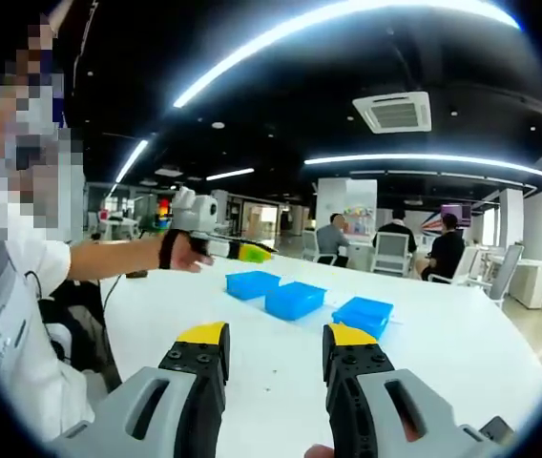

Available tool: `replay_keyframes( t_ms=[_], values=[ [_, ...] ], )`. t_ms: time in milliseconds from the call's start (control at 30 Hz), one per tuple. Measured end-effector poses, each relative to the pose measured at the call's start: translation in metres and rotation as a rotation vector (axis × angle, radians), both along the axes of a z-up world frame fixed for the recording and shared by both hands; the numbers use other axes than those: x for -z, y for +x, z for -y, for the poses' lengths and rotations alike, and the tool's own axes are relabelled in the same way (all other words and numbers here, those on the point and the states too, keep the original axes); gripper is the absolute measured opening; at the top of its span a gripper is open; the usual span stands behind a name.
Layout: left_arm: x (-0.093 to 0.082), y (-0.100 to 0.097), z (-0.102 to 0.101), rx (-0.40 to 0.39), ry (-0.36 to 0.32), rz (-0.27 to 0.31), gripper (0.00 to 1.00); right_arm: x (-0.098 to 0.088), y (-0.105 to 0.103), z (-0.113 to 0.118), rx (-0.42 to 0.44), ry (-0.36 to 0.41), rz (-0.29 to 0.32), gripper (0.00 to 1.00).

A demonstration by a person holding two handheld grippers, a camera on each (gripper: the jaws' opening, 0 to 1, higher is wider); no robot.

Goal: Pick up the resistors one by one and place each resistor into its matching bin, sorting the parts by color and model until every resistor is separated into the correct bin for its type

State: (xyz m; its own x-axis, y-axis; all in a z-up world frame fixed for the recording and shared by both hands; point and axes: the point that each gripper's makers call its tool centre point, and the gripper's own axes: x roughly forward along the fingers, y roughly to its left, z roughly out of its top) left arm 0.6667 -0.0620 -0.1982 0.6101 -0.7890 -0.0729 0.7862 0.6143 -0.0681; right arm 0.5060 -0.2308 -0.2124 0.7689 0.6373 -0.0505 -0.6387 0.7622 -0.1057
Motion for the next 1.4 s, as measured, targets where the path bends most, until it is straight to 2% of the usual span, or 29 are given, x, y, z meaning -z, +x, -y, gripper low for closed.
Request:
replay_keyframes(
  t_ms=[67,133,300,500,633,800,900,1033,1100,1200,1300,1367,1400],
  values=[
    [0.000,-0.012,-0.013,0.002,-0.019,0.004,0.51,0.000,0.001,0.000,0.002,-0.002,0.000,0.41],
    [-0.001,-0.028,-0.025,0.011,-0.078,-0.020,0.51,-0.001,0.001,-0.001,0.001,-0.002,0.000,0.41],
    [0.018,-0.059,-0.056,0.010,-0.083,-0.011,0.56,-0.002,0.004,0.001,0.003,-0.003,-0.003,0.41],
    [0.024,-0.074,-0.086,-0.036,-0.102,0.018,0.58,-0.003,0.006,0.001,0.001,-0.005,-0.004,0.41],
    [0.023,-0.080,-0.098,-0.058,-0.106,0.034,0.58,-0.002,0.008,0.001,0.002,-0.005,-0.007,0.41],
    [0.022,-0.079,-0.103,-0.070,-0.105,0.036,0.57,-0.004,0.010,0.002,0.002,-0.005,-0.009,0.41],
    [0.024,-0.074,-0.099,-0.066,-0.070,0.037,0.55,-0.006,0.011,0.004,0.002,-0.005,-0.008,0.41],
    [0.038,-0.070,-0.076,0.015,0.065,0.020,0.45,-0.007,0.011,0.005,0.005,-0.005,-0.007,0.41],
    [0.045,-0.071,-0.063,0.073,0.126,-0.009,0.43,-0.006,0.010,0.004,0.005,-0.005,-0.005,0.41],
    [0.050,-0.064,-0.039,0.135,0.227,0.002,0.42,-0.007,0.009,0.005,0.005,-0.005,-0.003,0.41],
    [0.059,-0.057,-0.014,0.205,0.337,-0.022,0.38,-0.008,0.008,0.006,0.008,-0.002,0.001,0.41],
    [0.063,-0.057,-0.010,0.216,0.349,-0.041,0.34,-0.008,0.007,0.007,0.010,0.000,0.002,0.41],
    [0.072,-0.058,-0.002,0.242,0.386,-0.079,0.33,-0.008,0.007,0.008,0.011,0.000,0.002,0.41]
  ],
)
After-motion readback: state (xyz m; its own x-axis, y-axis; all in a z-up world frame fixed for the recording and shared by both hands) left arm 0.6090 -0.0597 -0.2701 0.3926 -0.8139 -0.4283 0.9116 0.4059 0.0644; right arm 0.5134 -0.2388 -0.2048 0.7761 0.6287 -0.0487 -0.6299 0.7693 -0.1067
